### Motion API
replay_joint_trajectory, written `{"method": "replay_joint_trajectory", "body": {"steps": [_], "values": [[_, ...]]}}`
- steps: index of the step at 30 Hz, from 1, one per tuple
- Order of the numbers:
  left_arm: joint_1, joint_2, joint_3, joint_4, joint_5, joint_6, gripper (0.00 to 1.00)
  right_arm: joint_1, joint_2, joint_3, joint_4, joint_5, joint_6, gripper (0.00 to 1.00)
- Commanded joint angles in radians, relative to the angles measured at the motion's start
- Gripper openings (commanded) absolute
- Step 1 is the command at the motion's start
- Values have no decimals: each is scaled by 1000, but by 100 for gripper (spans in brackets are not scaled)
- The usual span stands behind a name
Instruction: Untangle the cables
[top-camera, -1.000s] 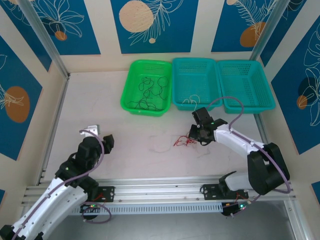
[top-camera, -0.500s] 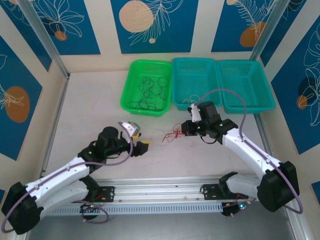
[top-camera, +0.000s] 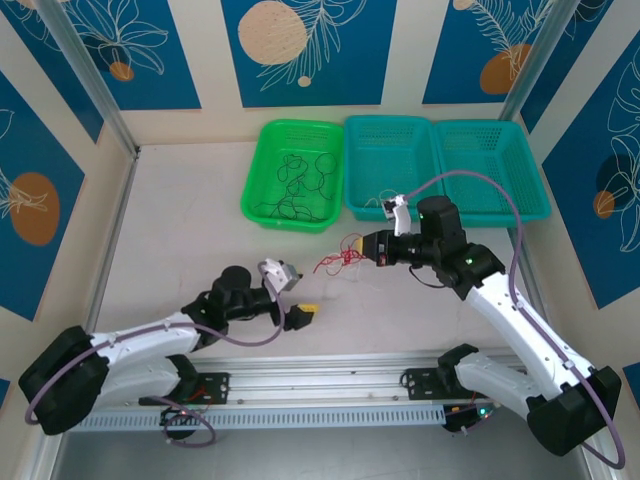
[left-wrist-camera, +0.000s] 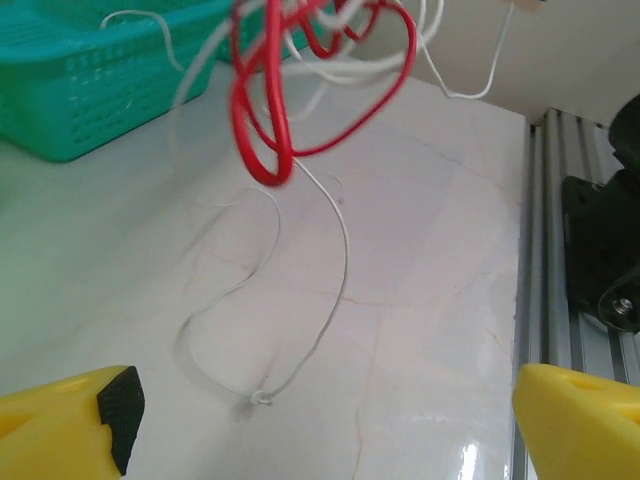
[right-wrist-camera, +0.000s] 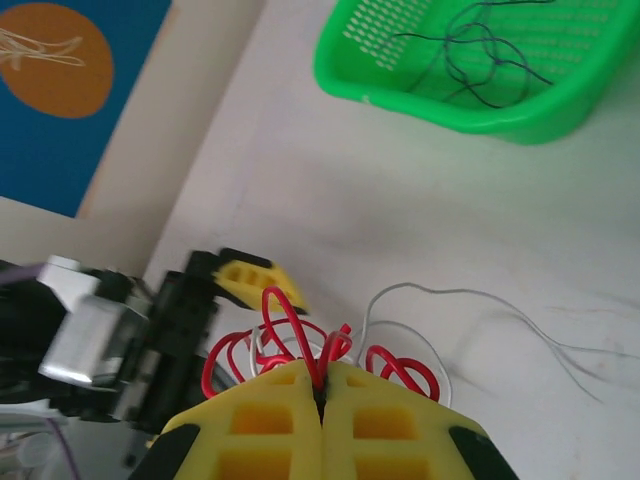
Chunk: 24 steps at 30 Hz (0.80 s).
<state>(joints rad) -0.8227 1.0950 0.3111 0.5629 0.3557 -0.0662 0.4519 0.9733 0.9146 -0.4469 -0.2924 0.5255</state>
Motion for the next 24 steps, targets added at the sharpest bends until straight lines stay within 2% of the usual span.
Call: {"method": "replay_joint_trajectory", "body": {"steps": [1,12,15,19,24], "values": [[-12,83,8,265,29,56,97,-4,-10,40,27,-81,69,0],[-72,414,149,538,20,-62,98,-9,-49,41,50,-19,233,0],[-93,484,172,578,-33,-86,91,-10,-58,26,84,-15,271,0],[-95,561,195,620,-69,-124,65,-13,-69,25,91,-10,302,0],[-95,565,198,627,-111,-141,18,-44,-101,19,31,61,320,0]]}}
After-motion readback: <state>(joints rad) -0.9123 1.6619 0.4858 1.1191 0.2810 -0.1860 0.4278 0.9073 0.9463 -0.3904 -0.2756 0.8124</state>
